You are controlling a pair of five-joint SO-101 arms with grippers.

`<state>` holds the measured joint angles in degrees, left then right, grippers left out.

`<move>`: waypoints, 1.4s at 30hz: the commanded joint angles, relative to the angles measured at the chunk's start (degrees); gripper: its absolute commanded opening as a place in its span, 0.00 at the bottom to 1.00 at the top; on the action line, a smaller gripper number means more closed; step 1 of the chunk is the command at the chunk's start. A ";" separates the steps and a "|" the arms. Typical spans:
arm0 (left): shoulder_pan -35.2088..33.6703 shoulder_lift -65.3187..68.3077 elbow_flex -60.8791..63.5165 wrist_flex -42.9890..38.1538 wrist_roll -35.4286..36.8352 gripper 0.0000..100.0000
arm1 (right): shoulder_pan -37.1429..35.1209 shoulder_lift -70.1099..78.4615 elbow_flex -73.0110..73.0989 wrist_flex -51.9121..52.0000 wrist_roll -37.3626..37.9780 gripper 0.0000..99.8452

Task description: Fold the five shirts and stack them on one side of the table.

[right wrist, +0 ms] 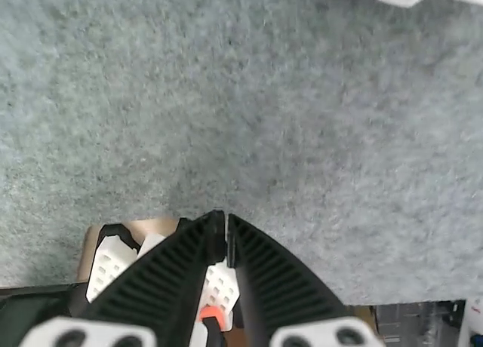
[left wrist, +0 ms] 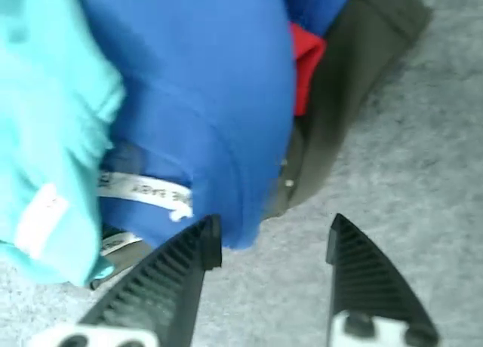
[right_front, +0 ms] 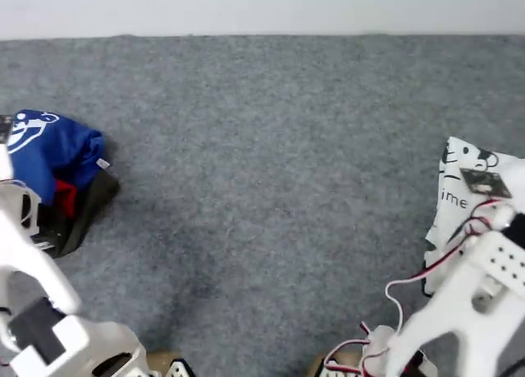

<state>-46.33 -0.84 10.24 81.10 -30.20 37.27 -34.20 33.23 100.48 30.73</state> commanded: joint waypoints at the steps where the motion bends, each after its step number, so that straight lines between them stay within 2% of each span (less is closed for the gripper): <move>1: -0.62 1.05 -2.95 -3.43 -0.88 0.23 | 2.07 -4.35 0.88 2.42 -0.26 0.01; 7: -0.53 4.40 -2.86 -8.62 -0.18 0.23 | 3.30 -8.75 1.23 2.42 -0.26 0.01; 11: -0.62 8.00 -2.86 -11.87 4.04 0.22 | 3.30 -9.71 1.23 2.42 -0.26 0.01; 20: 1.49 10.99 -2.86 -12.84 5.36 0.02 | 3.21 -9.45 1.23 2.24 -0.18 0.01; 22: 2.64 10.11 -2.86 -12.48 5.54 0.02 | 3.03 -9.36 1.23 2.24 -0.18 0.01; 27: 5.54 2.37 -3.12 -8.18 11.87 0.01 | 3.03 -9.36 1.23 1.98 0.09 0.01; 34: 13.54 -16.53 -3.12 -2.02 17.05 0.01 | 3.03 -9.45 1.23 1.80 9.32 0.01; 42: 29.10 -34.37 -2.95 -1.49 17.49 0.01 | 3.03 -9.71 1.23 0.66 15.91 0.01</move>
<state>-23.65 -28.00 9.80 79.25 -13.32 40.18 -42.55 34.90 100.48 44.97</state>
